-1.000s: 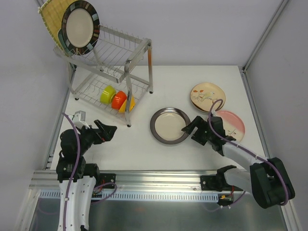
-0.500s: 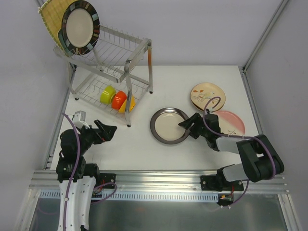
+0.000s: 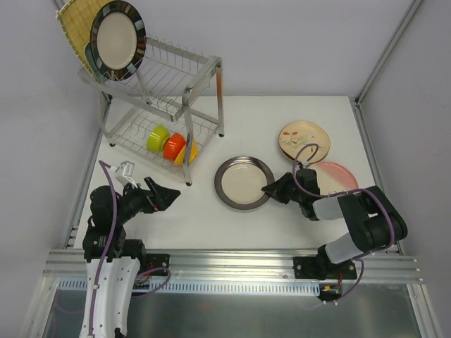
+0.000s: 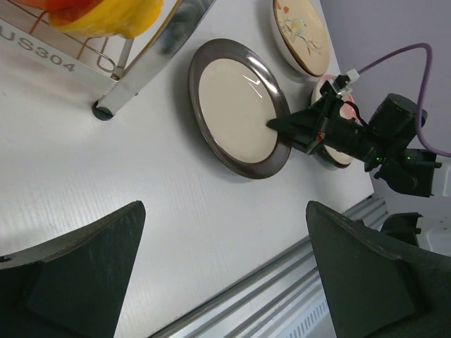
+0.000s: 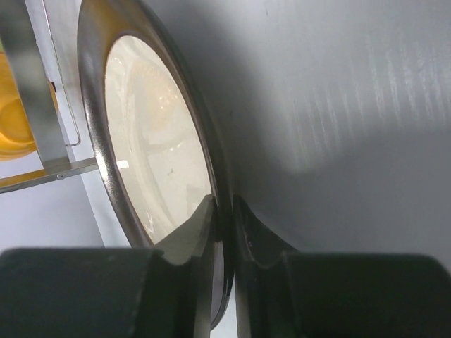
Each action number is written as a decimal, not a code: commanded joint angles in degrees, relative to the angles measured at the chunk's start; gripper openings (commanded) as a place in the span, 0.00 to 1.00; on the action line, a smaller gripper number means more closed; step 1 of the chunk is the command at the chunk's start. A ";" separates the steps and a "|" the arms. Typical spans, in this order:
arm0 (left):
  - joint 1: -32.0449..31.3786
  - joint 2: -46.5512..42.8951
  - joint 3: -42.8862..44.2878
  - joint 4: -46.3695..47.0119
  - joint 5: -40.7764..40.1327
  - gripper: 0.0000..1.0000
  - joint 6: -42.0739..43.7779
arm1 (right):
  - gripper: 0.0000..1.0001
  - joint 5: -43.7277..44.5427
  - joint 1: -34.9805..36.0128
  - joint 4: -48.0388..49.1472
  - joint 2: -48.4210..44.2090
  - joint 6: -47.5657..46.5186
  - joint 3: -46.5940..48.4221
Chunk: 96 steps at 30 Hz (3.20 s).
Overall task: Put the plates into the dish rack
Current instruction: Grab a plate with the right arm, then pass the plate from the right arm to the left
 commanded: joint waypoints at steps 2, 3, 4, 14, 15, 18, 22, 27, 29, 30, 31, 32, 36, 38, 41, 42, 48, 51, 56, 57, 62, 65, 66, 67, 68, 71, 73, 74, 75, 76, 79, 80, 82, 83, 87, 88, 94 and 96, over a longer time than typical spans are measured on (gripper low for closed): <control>-0.92 -0.28 0.05 2.77 5.97 0.99 -4.36 | 0.01 -0.56 0.29 -3.74 -3.06 -1.49 -1.67; -1.18 -0.36 -0.12 3.21 5.89 0.99 -4.89 | 0.01 -0.91 0.21 -3.82 -3.93 -1.49 -1.76; -1.70 -0.63 -0.30 4.00 5.89 0.99 -6.29 | 0.01 -1.52 0.29 -4.17 -6.03 -1.49 -1.67; -6.44 -0.46 -2.32 9.54 2.38 0.99 -13.68 | 0.01 -4.69 0.20 -14.71 -25.45 -5.53 0.17; -6.98 -0.19 -2.32 10.06 1.85 0.99 -14.47 | 0.01 -4.96 0.20 -15.42 -27.04 -6.14 0.44; -9.87 1.21 -2.06 11.29 -0.61 0.99 -15.09 | 0.01 -6.27 0.20 -17.88 -31.26 -6.59 1.31; -14.97 3.67 -2.06 13.32 -4.65 0.99 -16.14 | 0.01 -9.08 0.12 -18.68 -34.61 -6.24 1.76; -23.40 7.45 -1.36 15.17 -13.33 0.99 -16.41 | 0.01 -13.64 0.20 -16.41 -37.51 -5.62 2.28; -25.78 10.08 -0.66 16.13 -16.33 0.99 -16.94 | 0.01 -15.23 0.20 -14.21 -38.30 -5.18 2.37; -26.92 11.05 -0.30 16.57 -17.22 0.99 -17.03 | 0.01 -16.63 0.12 -13.76 -38.74 -5.18 2.37; -29.54 13.32 -0.04 17.36 -18.18 0.99 -17.11 | 0.01 -17.17 0.20 -13.49 -39.62 -5.18 2.55; -30.70 14.39 0.66 17.63 -19.24 0.99 -17.11 | 0.01 -17.52 0.12 -13.23 -40.15 -5.36 2.55; -36.59 18.70 2.51 18.51 -26.09 0.99 -16.59 | 0.01 -19.54 0.20 -11.74 -42.00 -5.10 2.28; -38.79 20.89 3.47 19.29 -28.38 0.99 -17.02 | 0.01 -20.33 0.20 -10.60 -42.61 -4.57 1.67; -41.86 24.23 4.88 20.17 -30.05 0.97 -17.12 | 0.01 -21.31 0.20 -7.61 -43.49 -2.73 0.27; -42.83 25.72 5.15 20.79 -30.84 0.95 -17.11 | 0.01 -21.57 0.12 -6.47 -43.67 -2.20 0.18; -48.02 30.56 5.85 24.04 -34.89 0.86 -18.52 | 0.01 -22.62 0.20 -2.16 -44.20 0.44 -1.23; -49.60 32.76 6.90 24.75 -34.98 0.82 -18.87 | 0.00 -22.80 0.20 -1.54 -44.28 0.71 -1.49; -50.93 33.39 7.44 25.71 -36.56 0.68 -19.66 | 0.01 -22.63 0.20 -1.19 -44.64 0.71 -2.29; -51.02 33.21 7.52 25.71 -36.56 0.64 -19.66 | 0.00 -22.54 0.20 -1.10 -44.64 0.71 -2.46; -51.54 32.07 6.91 25.71 -36.83 0.45 -20.80 | 0.01 -21.92 0.12 -1.10 -44.90 0.53 -3.43; -51.98 31.71 6.29 27.20 -36.91 0.38 -21.59 | 0.01 -21.22 0.12 -0.84 -44.90 0.44 -3.69; -52.07 31.80 6.20 27.56 -36.91 0.37 -21.68 | 0.01 -21.13 0.12 -0.84 -44.64 0.62 -3.69; -52.16 31.98 6.12 27.73 -36.83 0.37 -21.68 | 0.01 -21.13 0.20 -0.75 -44.55 0.62 -3.69; -52.33 32.15 6.03 28.00 -36.65 0.35 -21.77 | 0.01 -21.22 0.20 -0.40 -44.46 0.79 -3.69; -52.51 33.20 6.12 28.44 -36.30 0.38 -21.86 | 0.01 -21.39 0.20 0.31 -44.28 1.32 -3.87; -52.68 34.08 6.12 28.70 -36.30 0.43 -21.95 | 0.01 -21.39 0.12 0.39 -44.46 1.32 -3.87; -52.69 34.35 6.29 28.70 -36.21 0.44 -21.86 | 0.01 -21.39 0.20 0.31 -44.55 1.23 -3.87; -52.69 34.79 6.38 28.70 -36.04 0.44 -21.86 | 0.00 -21.31 0.12 0.22 -44.72 1.23 -3.96; -52.77 34.96 6.55 28.88 -35.95 0.43 -21.77 | 0.01 -21.31 0.12 0.05 -44.81 1.06 -3.96; -52.95 35.23 6.82 28.97 -36.03 0.36 -21.60 | 0.01 -21.13 0.12 -0.39 -44.99 0.88 -4.04; -52.95 35.23 6.73 29.05 -36.04 0.34 -21.60 | 0.00 -21.13 0.20 -0.40 -44.90 0.79 -4.13; -52.95 34.88 6.82 29.05 -36.12 0.22 -21.51 | 0.01 -20.95 0.12 -0.57 -44.99 0.62 -4.13; -53.04 34.88 6.82 29.05 -36.21 0.17 -21.33 | 0.01 -20.95 0.20 -0.83 -44.90 0.53 -4.13; -53.04 34.09 6.99 28.97 -36.74 0.00 -20.72 | 0.01 -20.43 0.20 -2.59 -44.55 -0.87 -3.87; -53.04 33.91 6.99 29.05 -36.91 0.00 -20.54 | 0.01 -20.34 0.20 -3.20 -44.55 -1.31 -3.87; -53.04 33.65 8.22 29.32 -37.97 0.00 -16.95 | 0.29 -19.29 0.12 -11.01 -44.99 -5.79 -2.99; -53.04 33.47 9.10 29.32 -38.06 0.00 -15.36 | 0.50 -18.67 0.20 -13.04 -45.25 -7.11 -2.64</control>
